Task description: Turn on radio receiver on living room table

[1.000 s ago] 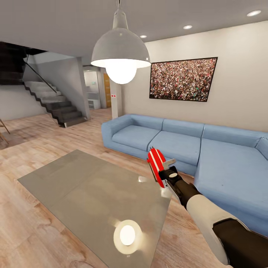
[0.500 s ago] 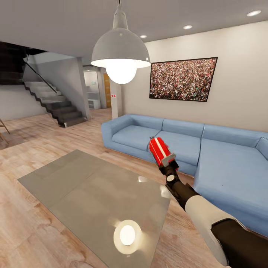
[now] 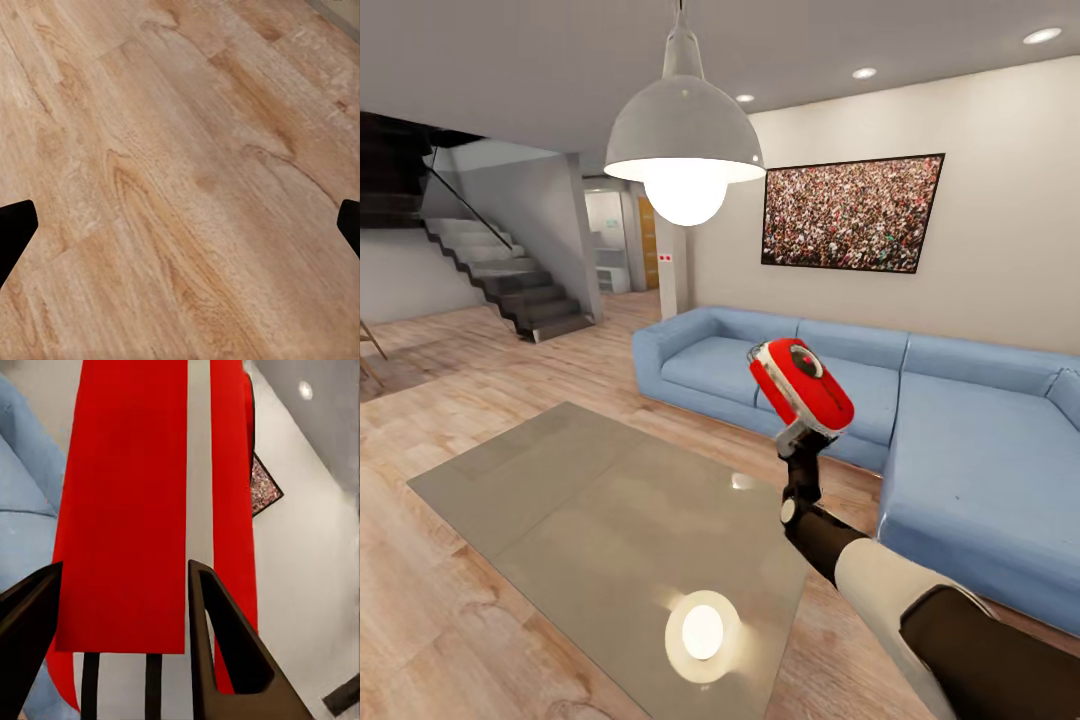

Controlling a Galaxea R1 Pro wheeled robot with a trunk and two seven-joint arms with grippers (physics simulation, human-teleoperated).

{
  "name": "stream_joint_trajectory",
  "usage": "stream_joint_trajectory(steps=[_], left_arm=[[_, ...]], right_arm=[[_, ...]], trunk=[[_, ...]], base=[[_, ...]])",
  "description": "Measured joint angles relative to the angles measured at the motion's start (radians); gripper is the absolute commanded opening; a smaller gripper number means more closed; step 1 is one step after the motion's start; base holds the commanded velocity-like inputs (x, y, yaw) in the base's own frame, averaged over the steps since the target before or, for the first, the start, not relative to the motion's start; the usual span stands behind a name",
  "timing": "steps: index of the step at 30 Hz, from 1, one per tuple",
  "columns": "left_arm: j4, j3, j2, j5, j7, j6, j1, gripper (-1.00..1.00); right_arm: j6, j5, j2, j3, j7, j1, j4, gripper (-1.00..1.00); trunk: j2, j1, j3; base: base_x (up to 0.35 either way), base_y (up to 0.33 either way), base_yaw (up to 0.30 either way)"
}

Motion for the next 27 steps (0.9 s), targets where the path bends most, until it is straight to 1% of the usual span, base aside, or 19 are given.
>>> stream_joint_trajectory(steps=[1, 2, 3, 4, 8, 11, 12, 14, 15, 16, 17, 19, 20, 21, 22, 23, 25, 26, 27], left_arm=[[0.0, 0.0, 0.0, 0.0, 0.0, 0.0, 0.0, 1.0], [0.0, 0.0, 0.0, 0.0, 0.0, 0.0, 0.0, 1.0], [0.0, 0.0, 0.0, 0.0, 0.0, 0.0, 0.0, 1.0], [0.0, 0.0, 0.0, -0.001, 0.0, 0.0, 0.0, 1.0], [-0.001, 0.0, 0.0, -0.001, 0.0, 0.0, 0.0, 1.0], [-0.001, 0.0, 0.001, -0.001, 0.0, 0.0, 0.0, 1.0], [-0.001, 0.0, 0.0, -0.001, 0.0, 0.0, 0.0, 1.0], [-0.001, 0.0, 0.0, -0.002, 0.0, 0.0, 0.0, 1.0], [-0.001, 0.0, -0.001, -0.002, 0.0, 0.0, 0.0, 1.0], [-0.001, 0.0, -0.001, -0.002, 0.0, 0.0, 0.0, 1.0], [-0.001, 0.0, 0.0, -0.002, 0.0, 0.0, 0.0, 1.0], [-0.001, 0.0, 0.0, -0.002, 0.001, 0.0, 0.0, 1.0], [-0.001, -0.001, 0.0, -0.001, 0.001, 0.0, 0.0, 1.0], [-0.001, -0.001, 0.0, -0.002, 0.001, 0.0, 0.0, 1.0], [-0.001, -0.002, 0.0, -0.002, 0.001, 0.0, 0.0, 1.0], [-0.001, -0.002, -0.001, -0.001, 0.001, 0.0, 0.0, 1.0], [-0.001, -0.003, -0.001, -0.001, 0.001, 0.0, 0.0, 1.0], [-0.001, -0.003, -0.001, -0.001, 0.001, 0.0, 0.0, 1.0], [-0.001, -0.003, -0.001, -0.001, 0.001, 0.0, 0.0, 1.0]], right_arm=[[0.0, 0.003, 0.007, 0.034, -0.071, 0.0, 0.015, -1.0], [0.003, 0.002, 0.013, 0.068, -0.163, 0.0, 0.031, -1.0], [0.003, 0.006, 0.014, 0.079, -0.229, -0.001, 0.033, -1.0], [0.005, 0.002, 0.015, 0.102, -0.292, 0.0, 0.037, -1.0], [0.006, 0.005, 0.018, 0.168, -0.507, 0.001, 0.049, -1.0], [0.007, 0.005, 0.026, 0.219, -0.662, 0.015, 0.08, -1.0], [0.008, 0.005, 0.03, 0.253, -0.713, 0.024, 0.093, -1.0], [0.009, 0.003, 0.033, 0.333, -0.761, 0.037, 0.103, -1.0], [0.011, 0.001, 0.033, 0.366, -0.763, 0.04, 0.105, -1.0], [0.018, 0.001, 0.033, 0.386, -0.763, 0.042, 0.107, -1.0], [0.032, 0.002, 0.034, 0.394, -0.763, 0.043, 0.107, -1.0], [0.124, 0.019, 0.033, 0.413, -0.763, 0.044, 0.108, -1.0], [0.173, 0.04, 0.033, 0.436, -0.763, 0.045, 0.108, -1.0], [0.198, 0.054, 0.034, 0.477, -0.763, 0.045, 0.107, -1.0], [0.216, 0.065, 0.034, 0.509, -0.763, 0.046, 0.106, -1.0], [0.24, 0.073, 0.035, 0.517, -0.763, 0.046, 0.104, -1.0], [0.288, 0.077, 0.035, 0.498, -0.763, 0.046, 0.102, -1.0], [0.337, 0.084, 0.035, 0.492, -0.763, 0.046, 0.101, -1.0], [0.371, 0.094, 0.035, 0.502, -0.763, 0.046, 0.101, -1.0]], trunk=[[0.0, 0.0, 0.0], [0.0, 0.0, 0.0], [0.0, 0.0, 0.0], [0.0, 0.0, 0.0], [0.0, 0.0, 0.0], [0.0, 0.0, 0.0], [0.0, 0.0, 0.0], [0.0, 0.0, 0.0], [0.0, 0.0, 0.0], [0.0, 0.0, 0.0], [0.0, 0.0, 0.0], [0.0, 0.0, 0.0], [0.0, 0.0, 0.0], [0.0, 0.0, 0.0], [0.0, 0.0, 0.0], [0.0, 0.0, 0.0], [0.0, 0.0, 0.0], [0.0, 0.0, 0.0], [0.0, 0.0, 0.0]], base=[[0.0, 0.0, 0.0], [0.0, 0.0, 0.0], [0.0, 0.0, 0.0], [0.0, 0.0, 0.0], [0.0, 0.0, 0.0], [0.0, 0.0, 0.0], [0.0, 0.0, 0.0], [0.0, 0.0, 0.0], [0.0, 0.0, 0.0], [0.0, 0.0, 0.0], [0.0, 0.0, 0.0], [0.0, 0.0, 0.0], [0.0, 0.0, 0.0], [0.0, 0.0, 0.0], [0.0, 0.0, 0.0], [0.0, 0.0, 0.0], [0.0, 0.0, 0.0], [0.0, 0.0, 0.0], [0.0, 0.0, 0.0]])
